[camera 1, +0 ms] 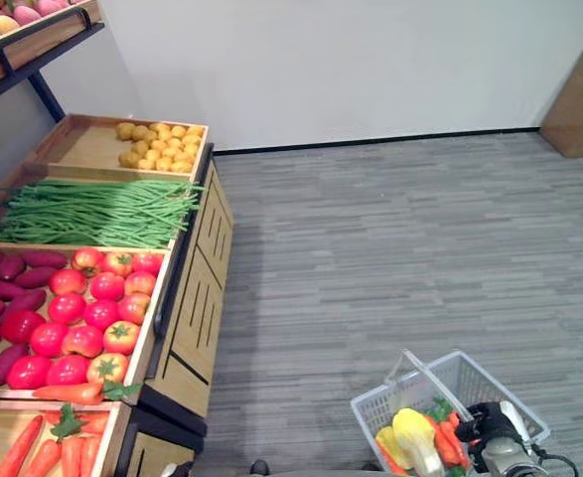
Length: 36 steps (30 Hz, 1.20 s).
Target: Get the vegetables into the basket
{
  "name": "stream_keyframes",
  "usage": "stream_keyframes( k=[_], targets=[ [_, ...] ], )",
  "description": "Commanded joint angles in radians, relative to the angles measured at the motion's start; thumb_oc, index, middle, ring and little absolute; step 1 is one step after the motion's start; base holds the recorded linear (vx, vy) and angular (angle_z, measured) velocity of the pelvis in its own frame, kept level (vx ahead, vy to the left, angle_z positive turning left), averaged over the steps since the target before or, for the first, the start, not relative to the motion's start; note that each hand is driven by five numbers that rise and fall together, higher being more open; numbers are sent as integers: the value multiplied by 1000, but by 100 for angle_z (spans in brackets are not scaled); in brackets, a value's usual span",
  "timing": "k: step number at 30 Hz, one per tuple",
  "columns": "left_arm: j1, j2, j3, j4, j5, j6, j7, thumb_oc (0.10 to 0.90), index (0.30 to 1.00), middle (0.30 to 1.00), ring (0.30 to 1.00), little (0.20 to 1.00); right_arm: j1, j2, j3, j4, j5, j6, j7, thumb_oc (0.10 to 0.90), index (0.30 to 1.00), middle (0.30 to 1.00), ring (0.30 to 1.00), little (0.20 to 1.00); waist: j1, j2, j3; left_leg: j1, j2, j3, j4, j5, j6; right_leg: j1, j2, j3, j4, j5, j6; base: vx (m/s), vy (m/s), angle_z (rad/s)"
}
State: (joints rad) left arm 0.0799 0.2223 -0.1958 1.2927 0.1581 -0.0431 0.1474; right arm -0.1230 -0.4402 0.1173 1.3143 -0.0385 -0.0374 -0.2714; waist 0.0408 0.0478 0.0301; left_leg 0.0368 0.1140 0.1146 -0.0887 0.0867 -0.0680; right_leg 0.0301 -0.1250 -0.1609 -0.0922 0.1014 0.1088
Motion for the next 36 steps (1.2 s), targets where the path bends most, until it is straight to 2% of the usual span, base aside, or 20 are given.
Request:
stream_keyframes(
  k=[1,10,14,15,25,26,27,36],
  targets=[
    [-38,4,31,47,-17,-5,0,900,1000,1000,1000,1000,-110,-83,-27,13,-4,-44,-29,400,300,300,300,300,20,-53,21,-1,-4,-33,1,-27,-13,33,-28,-31,5,-34,30,14,-26,-4],
    [-26,-20,103,77,-112,1,29,900,1000,1000,1000,1000,-88,-70,-24,6,-15,-46,-30,400,300,300,300,300,31,-59,24,-5,-3,-46,1,-21,-15,40,-23,-45,5,-42,27,5,-20,1],
    [-32,-18,76,59,-98,-5,30,900,1000,1000,1000,1000,-111,-84,-31,0,14,-48,-34,400,300,300,300,300,32,-50,49,-28,-2,-50,1,-13,-17,19,-22,-43,5,-37,25,-34,-36,9],
    [-41,-16,68,45,-108,-6,38,900,1000,1000,1000,1000,-142,-100,-36,0,29,-46,-46,400,300,300,300,300,34,-39,71,-46,-2,-49,1,-6,-18,-3,-24,-39,5,-30,25,-53,-21,3],
    [-63,-29,45,21,-151,-17,51,900,1000,1000,1000,1000,-237,-165,-29,-8,38,-43,-83,400,300,300,300,300,34,-5,118,-100,3,-37,1,17,-25,-69,-23,-20,5,-10,24,-36,-17,-4],
    [-63,-30,44,20,-152,-18,54,900,1000,1000,1000,1000,-241,-169,-32,-3,40,-44,-86,459,382,382,382,382,34,-4,120,-101,4,-36,1,17,-26,-70,-22,-20,5,-10,23,9,-23,-17],
    [-63,-32,41,20,-154,-18,55,900,1000,1000,1000,1000,-246,-172,-33,4,42,-43,-87,900,1000,1000,1000,1000,35,-2,122,-102,5,-36,1,18,-26,-71,-21,-20,5,-11,23,7,-28,-10],
    [-64,-34,31,27,-153,-15,64,900,1000,1000,1000,1000,-240,-172,-60,46,79,-44,-99,900,1000,1000,1000,1000,31,-2,112,-83,6,-38,1,10,-27,-51,-19,-28,5,-22,22,4,-1,0]
  ],
)
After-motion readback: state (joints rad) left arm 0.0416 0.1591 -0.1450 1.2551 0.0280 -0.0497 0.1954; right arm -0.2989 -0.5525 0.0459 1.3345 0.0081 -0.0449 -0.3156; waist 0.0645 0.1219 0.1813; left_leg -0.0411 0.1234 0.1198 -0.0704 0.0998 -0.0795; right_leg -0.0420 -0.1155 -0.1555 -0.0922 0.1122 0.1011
